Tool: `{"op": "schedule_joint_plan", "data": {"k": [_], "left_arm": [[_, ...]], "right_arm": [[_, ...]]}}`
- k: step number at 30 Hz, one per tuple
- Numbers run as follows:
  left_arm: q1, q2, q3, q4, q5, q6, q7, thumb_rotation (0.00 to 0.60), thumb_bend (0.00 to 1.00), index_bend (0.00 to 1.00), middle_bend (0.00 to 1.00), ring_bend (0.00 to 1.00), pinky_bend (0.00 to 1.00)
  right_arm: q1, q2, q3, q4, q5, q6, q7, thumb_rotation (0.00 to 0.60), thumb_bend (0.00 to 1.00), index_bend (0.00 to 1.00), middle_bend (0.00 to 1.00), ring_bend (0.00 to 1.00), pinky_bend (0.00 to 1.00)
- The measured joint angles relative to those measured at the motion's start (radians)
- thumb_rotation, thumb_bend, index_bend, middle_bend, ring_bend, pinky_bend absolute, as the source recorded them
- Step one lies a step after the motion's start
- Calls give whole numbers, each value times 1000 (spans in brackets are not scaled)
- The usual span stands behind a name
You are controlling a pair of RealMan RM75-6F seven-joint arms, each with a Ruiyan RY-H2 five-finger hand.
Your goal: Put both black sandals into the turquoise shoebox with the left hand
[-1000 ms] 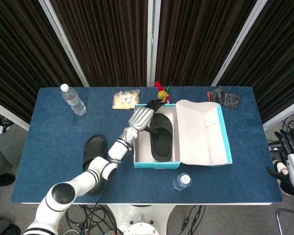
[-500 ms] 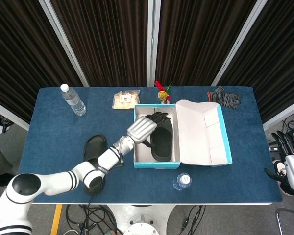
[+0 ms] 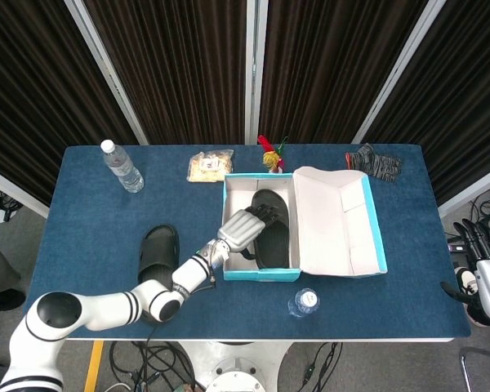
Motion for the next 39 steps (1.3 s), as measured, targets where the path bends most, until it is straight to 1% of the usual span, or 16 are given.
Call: {"op": "schedule_joint_plan", "data": {"k": [4, 6, 9, 12, 15, 19, 21, 22, 25, 26, 28, 29, 30, 33, 37, 39], "left_arm": [[-1, -43, 0, 54, -23, -5, 11, 600, 11, 85, 20, 15, 209], [3, -44, -2, 54, -21, 3, 9, 600, 11, 85, 20, 15, 209], [14, -25, -9, 24, -13, 21, -2, 600, 11, 85, 21, 15, 209], [35, 20, -16, -43, 3, 52, -20, 600, 11, 85, 21, 15, 202], [70, 95, -31, -144, 12, 90, -49, 600, 11, 85, 21, 15, 192], [139, 243, -49, -295, 9, 139, -95, 600, 11, 85, 25, 32, 197], [170, 317, -50, -350, -3, 149, -101, 600, 11, 88, 42, 87, 206], [191, 367, -49, -387, -17, 154, -101, 600, 12, 96, 56, 133, 218], [250, 490, -39, -471, -72, 171, -95, 600, 11, 134, 90, 264, 298], [270, 524, -34, -493, -88, 179, -92, 600, 11, 146, 110, 336, 371], [323, 586, -15, -530, -117, 209, -82, 600, 11, 159, 142, 436, 486], [345, 605, -4, -540, -124, 224, -78, 600, 11, 169, 163, 501, 555], [365, 621, 10, -547, -130, 239, -74, 600, 11, 175, 176, 552, 600], [404, 656, 64, -563, -148, 255, -45, 600, 11, 177, 181, 621, 643], [422, 679, 141, -592, -179, 216, 27, 600, 11, 165, 179, 635, 645], [424, 682, 160, -605, -202, 188, 43, 600, 11, 142, 169, 640, 645]], "right_arm": [[0, 0, 0, 3, 1, 0, 3, 600, 26, 19, 47, 0, 5], [-1, 0, 0, 5, 2, 0, 5, 600, 26, 19, 47, 0, 5], [0, 0, 0, 7, -1, 1, 9, 600, 26, 19, 47, 0, 5], [-2, 0, 0, 11, -1, 5, 13, 600, 26, 19, 47, 0, 7], [-3, -1, 1, 17, 1, 5, 21, 600, 26, 19, 47, 0, 11], [-2, -4, 1, 25, -3, 5, 30, 600, 26, 19, 47, 0, 15], [-1, -7, 1, 31, -4, 5, 32, 600, 26, 19, 47, 0, 18], [1, -9, 2, 33, -4, 3, 34, 600, 26, 19, 47, 0, 20], [9, -16, 4, 41, -2, -9, 41, 600, 26, 19, 47, 0, 22], [13, -18, 5, 44, -2, -14, 44, 600, 26, 19, 47, 0, 22], [22, -24, 5, 49, -7, -24, 47, 600, 26, 19, 47, 0, 22], [26, -27, 5, 50, -10, -28, 48, 600, 26, 19, 47, 0, 23], [30, -30, 4, 52, -12, -35, 49, 600, 26, 19, 47, 0, 24], [37, -38, 3, 55, -12, -48, 47, 600, 26, 19, 47, 0, 28], [44, -44, 2, 53, -11, -58, 38, 600, 26, 19, 47, 0, 31], [48, -46, 2, 48, -8, -65, 30, 600, 26, 19, 47, 0, 32]]}}
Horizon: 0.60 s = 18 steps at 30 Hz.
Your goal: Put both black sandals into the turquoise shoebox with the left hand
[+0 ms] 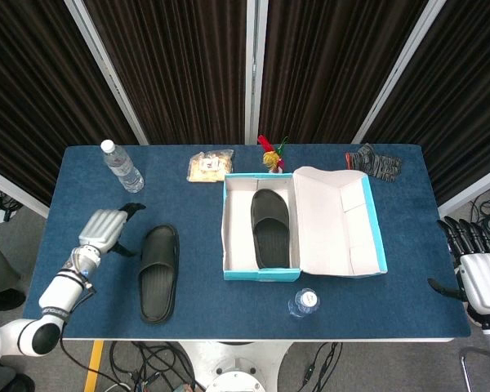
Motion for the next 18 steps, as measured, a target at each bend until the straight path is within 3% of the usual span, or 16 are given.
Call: {"op": "schedule_joint_plan", "data": {"k": [5, 12, 18], "left_arm": [[-19, -31, 23, -6, -74, -68, 29, 600, 11, 112, 129, 641, 650], [-63, -111, 27, 52, -195, -86, 75, 600, 11, 110, 109, 651, 652], [-104, -177, 40, 107, -310, -67, 155, 600, 11, 164, 159, 710, 737]], "right_arm": [[7, -4, 1, -7, 3, -6, -11, 600, 26, 19, 47, 0, 32], [4, 1, 1, -8, 15, -6, -13, 600, 26, 19, 47, 0, 35], [4, -1, -1, -2, 18, -8, -7, 600, 26, 19, 47, 0, 35]]}}
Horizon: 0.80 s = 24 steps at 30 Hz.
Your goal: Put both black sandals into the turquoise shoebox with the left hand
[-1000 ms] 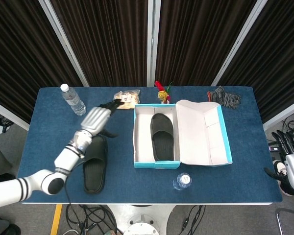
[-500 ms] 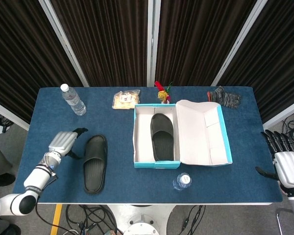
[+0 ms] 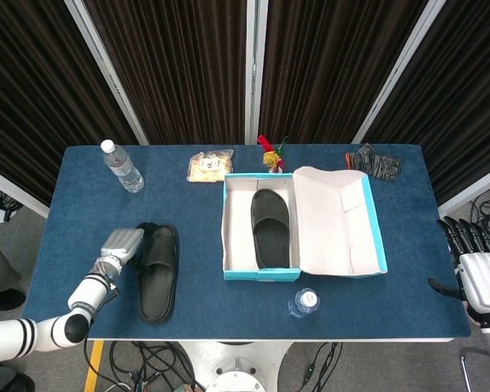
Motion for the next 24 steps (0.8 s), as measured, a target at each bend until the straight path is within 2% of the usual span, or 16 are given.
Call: {"op": "schedule_joint_plan", "data": {"k": [8, 24], "left_arm": [[-46, -47, 29, -1, -101, 94, 146, 600, 11, 261, 243, 793, 768], [-142, -92, 50, -67, -243, 191, 390, 600, 11, 276, 252, 821, 782]], "right_arm": [[2, -4, -1, 5, 2, -4, 4, 600, 26, 19, 47, 0, 35], [1, -4, -4, 12, 9, -8, 10, 600, 26, 19, 47, 0, 35]]}}
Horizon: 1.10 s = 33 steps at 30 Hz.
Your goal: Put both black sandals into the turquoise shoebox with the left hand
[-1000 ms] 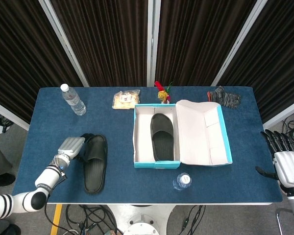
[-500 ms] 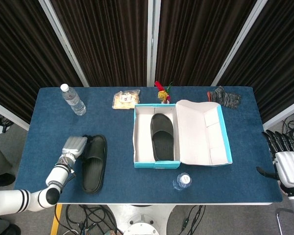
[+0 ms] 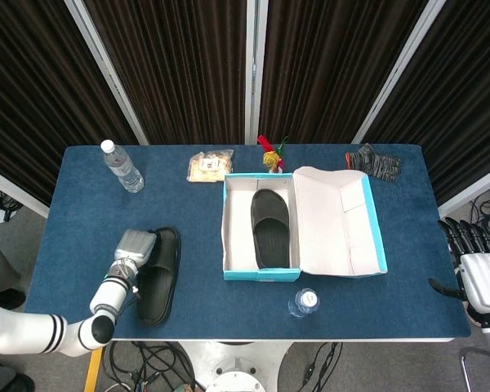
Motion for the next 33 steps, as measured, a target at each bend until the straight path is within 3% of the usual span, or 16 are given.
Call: {"op": "schedule_joint_plan", "data": {"k": [9, 18, 27, 33], "left_arm": [[-47, -25, -9, -19, -53, 48, 98, 600, 12, 316, 278, 840, 783], [-59, -58, -17, 0, -51, 86, 125, 600, 11, 554, 547, 873, 860], [27, -35, -44, 4, 116, 93, -86, 600, 12, 610, 685, 817, 870], [110, 38, -113, 8, 220, 36, -370, 600, 12, 609, 674, 709, 870]], "right_arm": [[2, -1, 0, 1, 4, -5, -1, 600, 26, 19, 47, 0, 35], [-2, -1, 0, 7, 11, -3, 6, 600, 26, 19, 47, 0, 35], [-6, -2, 0, 15, 9, 5, 16, 600, 26, 19, 47, 0, 36], [-7, -1, 0, 13, 5, 9, 15, 600, 26, 19, 47, 0, 35]]}}
